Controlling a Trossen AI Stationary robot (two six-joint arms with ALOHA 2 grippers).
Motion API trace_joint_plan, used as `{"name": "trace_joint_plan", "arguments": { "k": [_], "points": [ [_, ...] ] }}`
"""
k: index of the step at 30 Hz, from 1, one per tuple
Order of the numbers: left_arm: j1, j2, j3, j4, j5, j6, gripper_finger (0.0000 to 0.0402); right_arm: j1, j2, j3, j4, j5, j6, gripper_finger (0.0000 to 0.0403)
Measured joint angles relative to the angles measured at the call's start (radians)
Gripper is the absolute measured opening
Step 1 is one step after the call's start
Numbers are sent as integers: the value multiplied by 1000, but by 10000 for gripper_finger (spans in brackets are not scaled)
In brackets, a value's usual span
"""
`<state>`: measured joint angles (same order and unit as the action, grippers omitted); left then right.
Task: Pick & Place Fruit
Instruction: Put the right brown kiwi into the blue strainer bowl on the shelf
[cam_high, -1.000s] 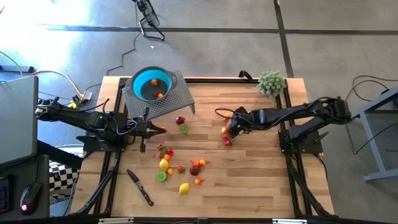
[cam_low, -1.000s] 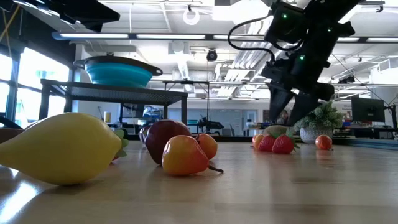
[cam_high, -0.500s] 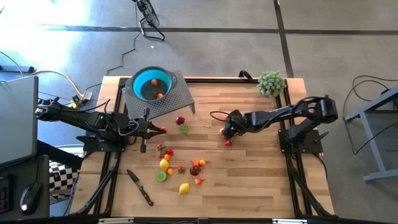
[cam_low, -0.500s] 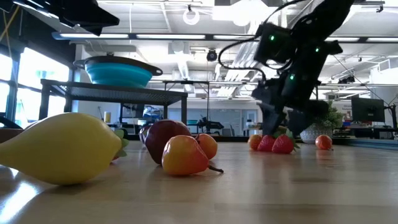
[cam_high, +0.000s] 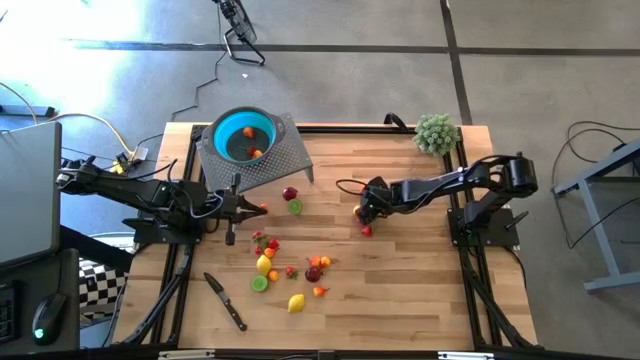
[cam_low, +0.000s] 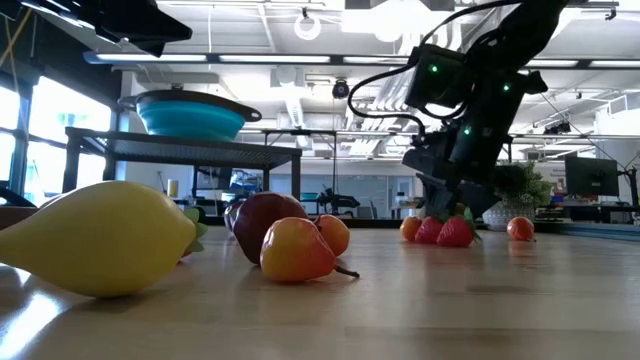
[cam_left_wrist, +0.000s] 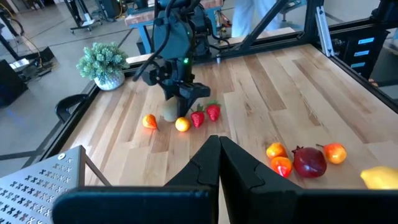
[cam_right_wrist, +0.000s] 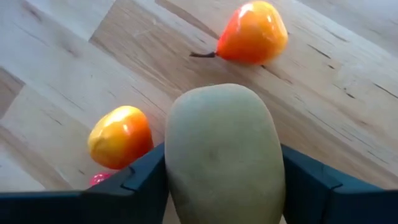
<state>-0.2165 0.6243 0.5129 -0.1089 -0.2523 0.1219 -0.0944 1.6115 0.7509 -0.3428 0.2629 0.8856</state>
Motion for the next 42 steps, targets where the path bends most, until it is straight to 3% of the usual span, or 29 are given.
{"name": "trace_joint_plan", "arguments": {
  "k": [10, 18, 30, 38, 42],
  "points": [
    [0, 0, 0, 0, 0, -2, 1, 0, -45, 0, 13, -3, -22, 228],
    [0, 0, 0, 2, 0, -2, 1, 0, -187, -1, 52, -4, -86, 221],
    [0, 0, 0, 64, -2, 3, 1, 0, -390, 0, 378, -8, -361, 226],
    [0, 0, 0, 64, -5, 3, 1, 1, -404, 0, 697, -11, -570, 226],
    [0, 0, 0, 63, -5, 3, 1, 1, -404, 0, 754, -11, -618, 226]
  ]
}}
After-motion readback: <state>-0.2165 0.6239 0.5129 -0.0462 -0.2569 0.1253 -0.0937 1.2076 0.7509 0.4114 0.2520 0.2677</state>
